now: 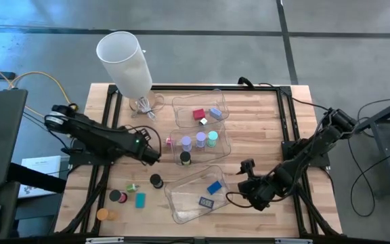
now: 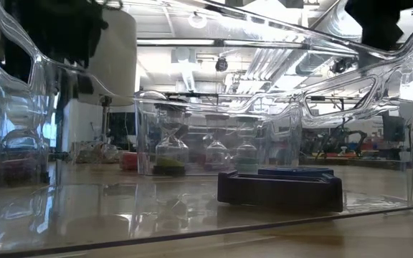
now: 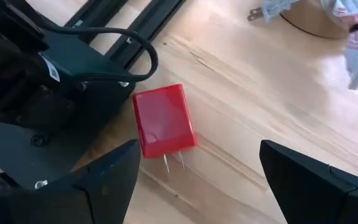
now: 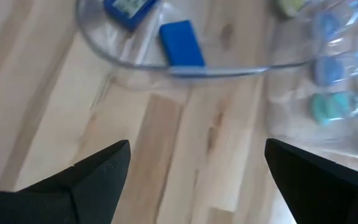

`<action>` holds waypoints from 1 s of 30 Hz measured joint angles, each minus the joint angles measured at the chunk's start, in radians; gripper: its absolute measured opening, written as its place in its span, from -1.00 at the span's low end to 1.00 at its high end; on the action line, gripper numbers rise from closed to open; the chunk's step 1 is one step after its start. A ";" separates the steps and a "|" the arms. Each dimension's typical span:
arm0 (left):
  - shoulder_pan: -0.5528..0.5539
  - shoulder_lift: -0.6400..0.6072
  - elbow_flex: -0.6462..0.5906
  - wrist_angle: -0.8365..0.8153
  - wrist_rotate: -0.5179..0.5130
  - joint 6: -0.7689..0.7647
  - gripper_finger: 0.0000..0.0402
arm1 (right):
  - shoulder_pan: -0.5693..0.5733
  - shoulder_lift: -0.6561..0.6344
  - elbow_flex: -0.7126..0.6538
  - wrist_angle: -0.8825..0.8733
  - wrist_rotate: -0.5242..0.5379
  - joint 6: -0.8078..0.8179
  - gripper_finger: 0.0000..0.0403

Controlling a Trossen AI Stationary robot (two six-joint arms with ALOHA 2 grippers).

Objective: Pick & Place Office items
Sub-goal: Put the red charger adapter into the top transparent bin

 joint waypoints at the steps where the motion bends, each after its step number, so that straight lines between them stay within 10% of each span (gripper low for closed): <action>1: 0.002 0.020 0.000 0.001 0.000 -0.001 0.60 | 0.000 0.000 -0.002 -0.001 -0.017 0.000 0.80; 16: -0.136 0.011 0.072 0.031 0.043 0.265 0.60 | -0.002 -0.005 -0.011 -0.006 -0.054 0.000 0.80; 30: 0.003 -0.090 0.078 0.035 0.049 1.156 0.60 | -0.172 -0.005 -0.010 0.157 -0.058 0.117 0.80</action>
